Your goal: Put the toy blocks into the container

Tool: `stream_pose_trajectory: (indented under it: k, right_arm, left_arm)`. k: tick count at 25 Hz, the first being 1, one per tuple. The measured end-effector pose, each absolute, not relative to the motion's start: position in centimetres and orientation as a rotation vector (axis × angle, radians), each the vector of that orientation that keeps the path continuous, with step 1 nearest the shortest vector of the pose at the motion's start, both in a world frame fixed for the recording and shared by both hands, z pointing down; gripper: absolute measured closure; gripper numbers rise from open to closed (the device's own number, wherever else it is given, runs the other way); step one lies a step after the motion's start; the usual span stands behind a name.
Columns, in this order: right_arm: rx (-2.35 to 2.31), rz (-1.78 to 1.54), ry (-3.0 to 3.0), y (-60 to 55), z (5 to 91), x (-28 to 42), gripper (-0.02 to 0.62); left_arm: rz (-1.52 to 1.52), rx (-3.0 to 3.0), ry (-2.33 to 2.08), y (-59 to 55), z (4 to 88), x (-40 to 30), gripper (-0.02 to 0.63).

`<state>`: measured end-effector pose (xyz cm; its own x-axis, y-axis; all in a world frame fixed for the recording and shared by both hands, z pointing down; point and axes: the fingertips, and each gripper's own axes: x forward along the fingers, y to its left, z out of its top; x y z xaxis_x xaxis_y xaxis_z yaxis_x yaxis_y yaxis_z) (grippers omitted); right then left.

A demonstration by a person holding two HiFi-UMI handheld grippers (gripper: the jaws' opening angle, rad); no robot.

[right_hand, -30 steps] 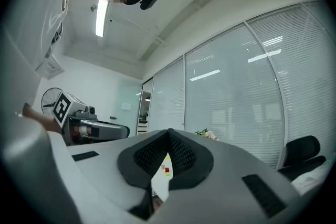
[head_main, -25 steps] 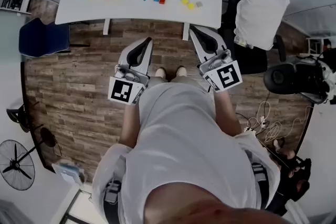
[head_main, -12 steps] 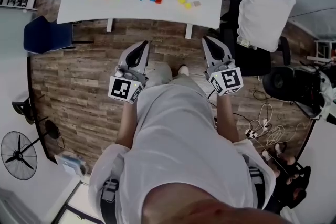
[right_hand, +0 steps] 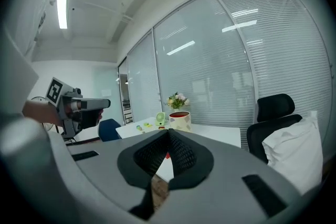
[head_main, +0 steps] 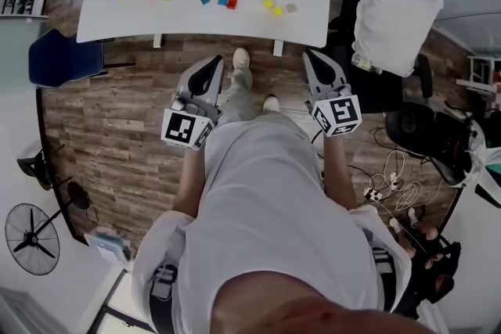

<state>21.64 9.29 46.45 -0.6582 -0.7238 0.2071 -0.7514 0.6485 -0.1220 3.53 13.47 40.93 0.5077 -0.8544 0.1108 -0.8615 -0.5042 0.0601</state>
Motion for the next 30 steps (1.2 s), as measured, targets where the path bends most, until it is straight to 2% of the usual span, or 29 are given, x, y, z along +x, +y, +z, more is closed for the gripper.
stream_pose_trajectory:
  k: [9, 16, 19, 26, 30]
  right_arm:
    - [1.195, 0.198, -2.554, -0.5, 49.3, 18.5, 0.594]
    - [1.134, 0.192, -2.273, -6.8, 55.8, 17.1, 0.592]
    - [1.128, 0.257, -2.142, -8.7, 59.8, 18.0, 0.532]
    - [1.000, 0.441, -1.909, -11.2, 69.4, 19.8, 0.441]
    - [0.873, 0.476, -1.832, -11.9, 73.5, 20.1, 0.432]
  left_arm:
    - [-0.058, 2.706, -1.479, 2.8, 39.6, -0.9, 0.607]
    - [-0.127, 2.736, -1.358, -3.7, 39.4, -4.3, 0.607]
    - [-0.158, 2.754, -1.305, -6.0, 39.3, -5.1, 0.607]
    - [-0.148, 2.777, -1.243, -8.2, 39.2, -5.5, 0.607]
    - [-0.134, 2.752, -1.292, -9.0, 39.2, -5.9, 0.607]
